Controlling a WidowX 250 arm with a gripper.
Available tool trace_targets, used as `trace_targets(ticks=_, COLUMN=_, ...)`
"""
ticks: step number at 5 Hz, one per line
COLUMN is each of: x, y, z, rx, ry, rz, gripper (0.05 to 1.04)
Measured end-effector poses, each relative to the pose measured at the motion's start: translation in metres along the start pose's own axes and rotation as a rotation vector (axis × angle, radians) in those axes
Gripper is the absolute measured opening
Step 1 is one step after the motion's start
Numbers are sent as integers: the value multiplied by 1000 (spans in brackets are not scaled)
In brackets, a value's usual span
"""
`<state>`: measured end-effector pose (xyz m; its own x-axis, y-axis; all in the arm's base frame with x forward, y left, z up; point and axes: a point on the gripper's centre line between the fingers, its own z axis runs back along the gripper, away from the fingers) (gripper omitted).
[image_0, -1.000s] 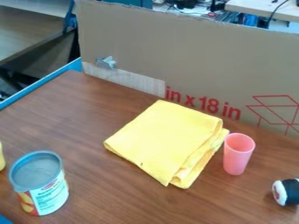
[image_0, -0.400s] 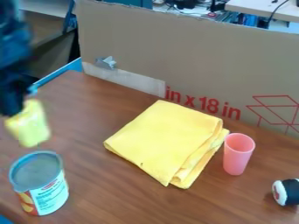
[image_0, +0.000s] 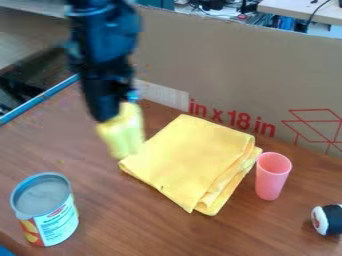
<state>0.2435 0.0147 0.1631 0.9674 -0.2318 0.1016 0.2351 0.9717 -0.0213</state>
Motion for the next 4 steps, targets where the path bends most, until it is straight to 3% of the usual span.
trace_targets(ticks=1, x=33, y=-40, z=-27, rx=-89, ry=9, rz=-171, gripper=106)
trace_targets(ticks=2, x=59, y=-84, z=-58, rx=-142, ry=81, rz=-256, gripper=106)
trace_targets(ticks=3, x=69, y=-126, z=-68, rx=-148, ry=119, rz=-303, gripper=106)
trace_targets(ticks=4, x=64, y=-146, z=-69, rx=-119, ry=184, rz=-360, gripper=106)
